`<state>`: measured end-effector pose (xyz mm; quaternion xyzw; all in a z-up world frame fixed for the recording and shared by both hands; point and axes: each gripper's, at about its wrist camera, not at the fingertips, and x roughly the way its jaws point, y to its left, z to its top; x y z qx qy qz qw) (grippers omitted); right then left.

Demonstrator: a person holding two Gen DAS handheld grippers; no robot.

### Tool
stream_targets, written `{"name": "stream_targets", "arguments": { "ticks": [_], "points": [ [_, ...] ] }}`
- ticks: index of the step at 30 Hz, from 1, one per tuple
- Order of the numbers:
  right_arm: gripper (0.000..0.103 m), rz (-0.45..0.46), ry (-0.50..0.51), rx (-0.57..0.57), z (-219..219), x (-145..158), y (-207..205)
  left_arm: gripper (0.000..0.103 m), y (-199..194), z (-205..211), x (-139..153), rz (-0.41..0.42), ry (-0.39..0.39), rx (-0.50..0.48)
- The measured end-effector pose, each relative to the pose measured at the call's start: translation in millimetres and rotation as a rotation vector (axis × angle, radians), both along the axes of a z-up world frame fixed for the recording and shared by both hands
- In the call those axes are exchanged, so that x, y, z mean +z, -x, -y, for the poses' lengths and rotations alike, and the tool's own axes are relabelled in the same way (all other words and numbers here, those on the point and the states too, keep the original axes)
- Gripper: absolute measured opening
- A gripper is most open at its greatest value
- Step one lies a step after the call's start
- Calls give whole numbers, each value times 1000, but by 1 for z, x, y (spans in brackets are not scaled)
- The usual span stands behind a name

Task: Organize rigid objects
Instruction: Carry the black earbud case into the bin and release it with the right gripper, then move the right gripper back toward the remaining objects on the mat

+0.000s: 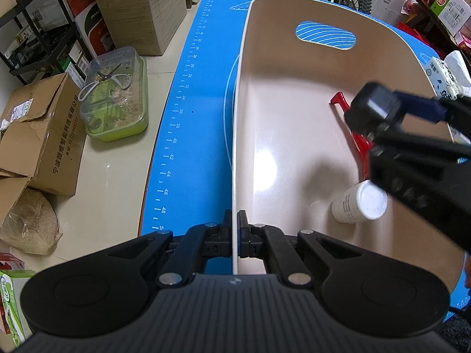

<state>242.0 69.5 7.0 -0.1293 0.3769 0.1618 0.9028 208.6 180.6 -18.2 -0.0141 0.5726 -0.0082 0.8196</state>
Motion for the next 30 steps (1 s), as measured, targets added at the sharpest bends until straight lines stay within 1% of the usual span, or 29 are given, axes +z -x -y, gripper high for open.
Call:
{"name": "stream_targets", "arguments": {
  "ticks": [3, 11, 15, 16, 18, 19, 20, 23, 27, 30],
  "points": [
    [57, -48, 52, 10, -5, -11, -3, 3, 0, 0, 0, 0, 0, 0],
    [57, -191, 120, 14, -8, -38, -13, 3, -1, 2, -2, -6, -8, -3],
    [57, -230, 123, 9, -9, -39, -16, 3, -1, 3, -2, -6, -8, -3],
    [58, -236, 122, 7, -8, -38, -17, 3, -2, 3, -2, -6, -9, -2],
    [63, -222, 96, 6, -4, -34, -15, 4, -2, 4, -2, -6, -13, -2],
    [67, -212, 81, 8, -2, -31, -14, 4, -2, 4, -3, -7, -14, -2],
    [69, -201, 68, 7, 0, -27, -12, 4, -1, 4, -3, -7, -14, -2],
    [70, -173, 30, 11, 9, -16, -7, 4, -1, 4, -3, -7, -14, -2],
    [71, -94, 7, 0, 24, 6, 2, 4, -1, 4, -3, -7, -15, -2],
    [71, -45, -23, -33, 44, 23, 5, 4, -1, 4, -3, -8, -15, -1]
  ]
}}
